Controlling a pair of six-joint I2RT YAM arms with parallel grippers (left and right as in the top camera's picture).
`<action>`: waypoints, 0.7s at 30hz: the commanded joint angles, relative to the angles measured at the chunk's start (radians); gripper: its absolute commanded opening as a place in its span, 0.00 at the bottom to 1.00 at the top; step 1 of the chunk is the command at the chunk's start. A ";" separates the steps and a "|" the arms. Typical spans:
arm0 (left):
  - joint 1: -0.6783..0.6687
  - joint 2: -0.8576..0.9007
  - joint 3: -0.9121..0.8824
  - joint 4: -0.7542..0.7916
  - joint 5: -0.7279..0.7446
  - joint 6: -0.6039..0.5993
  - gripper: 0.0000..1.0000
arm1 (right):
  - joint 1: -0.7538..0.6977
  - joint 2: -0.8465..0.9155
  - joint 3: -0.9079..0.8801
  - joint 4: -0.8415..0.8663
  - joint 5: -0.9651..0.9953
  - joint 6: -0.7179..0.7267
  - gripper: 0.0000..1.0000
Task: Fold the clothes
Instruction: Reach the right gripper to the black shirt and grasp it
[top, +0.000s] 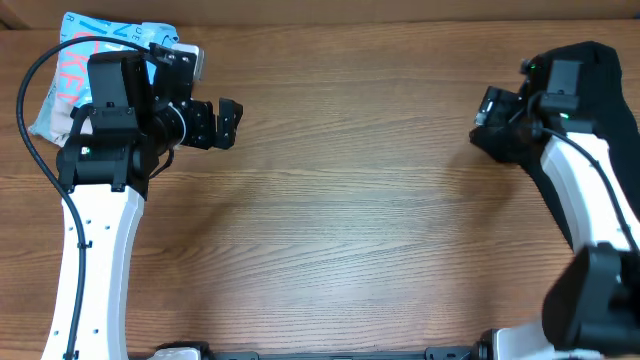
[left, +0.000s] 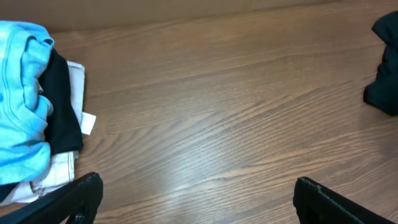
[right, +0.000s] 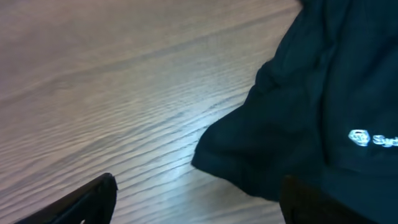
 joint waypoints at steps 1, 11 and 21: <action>-0.006 0.003 0.025 0.009 -0.003 0.016 1.00 | 0.003 0.070 0.026 0.024 0.024 0.014 0.83; -0.006 0.003 0.022 0.010 -0.004 0.016 1.00 | 0.003 0.239 0.025 0.080 0.043 0.021 0.76; -0.006 0.024 0.021 -0.013 -0.003 0.016 0.97 | 0.004 0.344 0.023 0.104 0.057 0.085 0.56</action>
